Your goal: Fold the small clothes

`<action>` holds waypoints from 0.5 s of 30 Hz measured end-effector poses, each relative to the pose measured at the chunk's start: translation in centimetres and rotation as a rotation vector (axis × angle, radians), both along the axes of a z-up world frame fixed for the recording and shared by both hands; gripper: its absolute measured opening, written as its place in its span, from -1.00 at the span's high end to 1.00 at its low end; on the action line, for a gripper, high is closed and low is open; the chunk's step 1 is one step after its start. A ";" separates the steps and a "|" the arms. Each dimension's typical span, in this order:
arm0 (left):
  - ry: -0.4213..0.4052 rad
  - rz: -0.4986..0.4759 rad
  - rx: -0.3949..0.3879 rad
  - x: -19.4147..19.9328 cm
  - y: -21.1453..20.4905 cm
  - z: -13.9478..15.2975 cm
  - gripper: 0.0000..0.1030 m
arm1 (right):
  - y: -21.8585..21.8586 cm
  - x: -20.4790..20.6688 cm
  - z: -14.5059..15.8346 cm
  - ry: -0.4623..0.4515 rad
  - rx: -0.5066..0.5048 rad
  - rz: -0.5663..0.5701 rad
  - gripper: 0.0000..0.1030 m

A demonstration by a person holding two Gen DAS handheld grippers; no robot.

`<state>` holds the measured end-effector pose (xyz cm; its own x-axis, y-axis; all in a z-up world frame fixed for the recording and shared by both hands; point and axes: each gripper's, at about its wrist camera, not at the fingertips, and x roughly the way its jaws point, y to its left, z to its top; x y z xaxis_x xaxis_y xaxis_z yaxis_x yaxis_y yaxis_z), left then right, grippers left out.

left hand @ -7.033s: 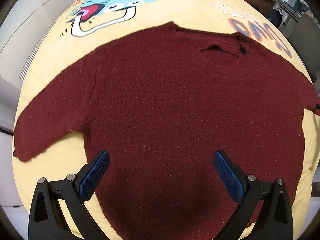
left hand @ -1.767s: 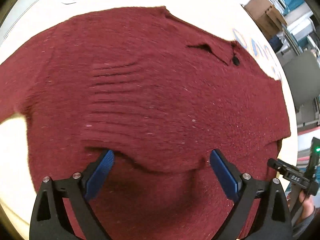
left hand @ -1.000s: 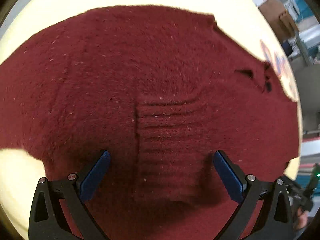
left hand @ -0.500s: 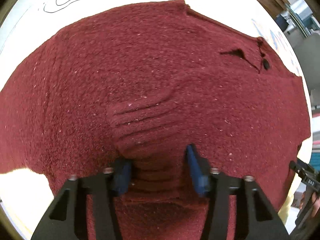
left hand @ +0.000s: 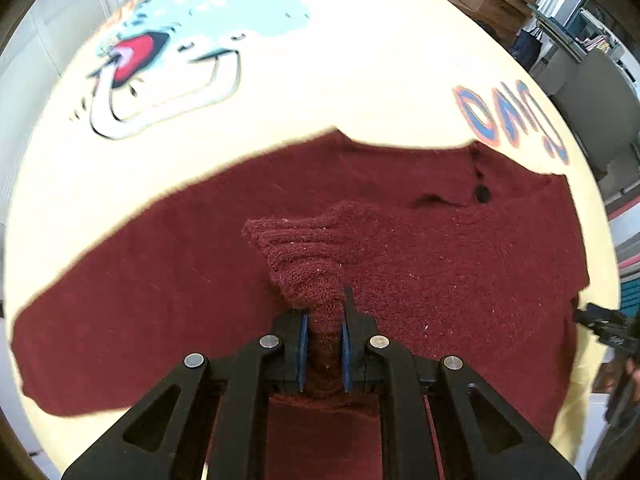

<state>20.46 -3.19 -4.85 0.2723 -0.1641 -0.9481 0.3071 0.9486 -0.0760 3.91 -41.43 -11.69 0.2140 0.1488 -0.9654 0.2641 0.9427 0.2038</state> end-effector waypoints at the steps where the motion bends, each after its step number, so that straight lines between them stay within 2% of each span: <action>1: -0.015 0.003 0.018 0.3 0.3 0.1 0.80 | -0.2 0.3 0.4 -0.008 0.006 -0.009 -0.71; 4: -0.007 0.018 0.034 1.0 2.1 -1.1 0.80 | -0.7 1.3 1.3 -0.032 0.013 -0.026 -0.71; 7: 0.018 0.021 0.049 -0.2 3.9 -2.4 0.80 | -0.8 2.9 1.6 -0.055 0.002 -0.033 -0.71; 11: 0.047 0.039 0.058 -0.7 4.8 -5.2 0.79 | -0.7 5.8 0.7 -0.052 0.051 -0.025 -0.71; 14: 0.045 0.059 0.038 -0.8 5.3 -6.0 0.79 | -0.5 7.9 -0.3 -0.045 0.063 -0.019 -0.71; 15: 0.046 0.064 0.033 -0.8 5.4 -6.0 0.79 | -0.2 8.4 -0.7 -0.052 0.072 -0.015 -0.65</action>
